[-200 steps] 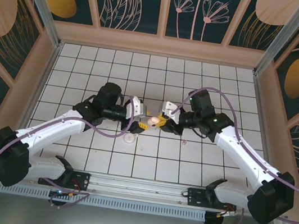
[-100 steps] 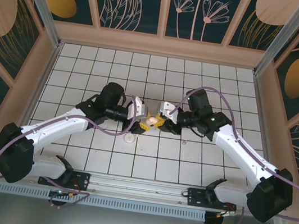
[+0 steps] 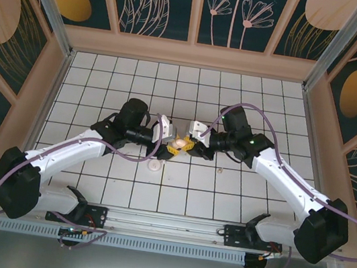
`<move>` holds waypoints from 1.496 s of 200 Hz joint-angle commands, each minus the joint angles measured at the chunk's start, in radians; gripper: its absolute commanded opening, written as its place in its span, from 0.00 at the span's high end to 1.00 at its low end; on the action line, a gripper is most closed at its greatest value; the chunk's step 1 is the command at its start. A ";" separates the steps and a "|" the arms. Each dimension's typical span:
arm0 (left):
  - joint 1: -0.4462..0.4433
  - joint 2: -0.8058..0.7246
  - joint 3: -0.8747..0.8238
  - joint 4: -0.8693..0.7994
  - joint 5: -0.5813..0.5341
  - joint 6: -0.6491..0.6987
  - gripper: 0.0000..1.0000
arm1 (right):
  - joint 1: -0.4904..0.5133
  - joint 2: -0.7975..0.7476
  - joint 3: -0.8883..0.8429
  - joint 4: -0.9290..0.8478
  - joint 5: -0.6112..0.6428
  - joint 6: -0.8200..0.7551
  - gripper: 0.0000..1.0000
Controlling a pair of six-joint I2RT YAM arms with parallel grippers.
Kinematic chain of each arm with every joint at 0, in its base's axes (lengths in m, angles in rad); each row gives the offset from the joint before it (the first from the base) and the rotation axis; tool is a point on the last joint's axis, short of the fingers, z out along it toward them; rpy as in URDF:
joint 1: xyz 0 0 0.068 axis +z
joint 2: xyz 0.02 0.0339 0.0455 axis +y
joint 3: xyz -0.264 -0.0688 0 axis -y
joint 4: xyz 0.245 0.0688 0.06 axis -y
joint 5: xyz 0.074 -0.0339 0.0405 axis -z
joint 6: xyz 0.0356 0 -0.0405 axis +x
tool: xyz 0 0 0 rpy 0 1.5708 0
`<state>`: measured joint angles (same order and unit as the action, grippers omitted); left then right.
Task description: Insert wireless bluetooth earbuds into charging case
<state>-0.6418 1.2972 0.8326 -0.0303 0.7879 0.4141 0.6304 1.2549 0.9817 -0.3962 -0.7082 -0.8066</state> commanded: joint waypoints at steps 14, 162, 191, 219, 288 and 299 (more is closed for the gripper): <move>-0.002 0.016 0.036 -0.006 0.016 0.005 0.64 | 0.008 -0.023 0.012 0.032 -0.027 -0.008 0.79; -0.002 0.013 0.046 -0.026 0.011 0.014 0.81 | -0.050 -0.076 -0.055 0.135 -0.036 0.077 0.65; 0.000 0.007 0.041 -0.011 0.027 0.010 0.80 | -0.072 -0.079 -0.067 0.175 -0.022 0.117 0.63; 0.000 0.011 0.036 0.006 0.042 -0.001 0.80 | -0.115 -0.092 -0.093 0.259 -0.042 0.187 0.62; -0.001 -0.016 -0.056 0.232 0.091 -0.106 0.80 | -0.146 -0.112 -0.118 0.315 -0.054 0.253 0.61; -0.001 -0.015 -0.081 0.284 0.092 -0.144 0.80 | -0.156 -0.127 -0.127 0.330 -0.067 0.273 0.60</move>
<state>-0.6380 1.3033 0.8013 0.0921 0.8341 0.3534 0.4915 1.1767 0.8764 -0.1257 -0.7506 -0.5854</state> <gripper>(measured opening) 0.208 0.395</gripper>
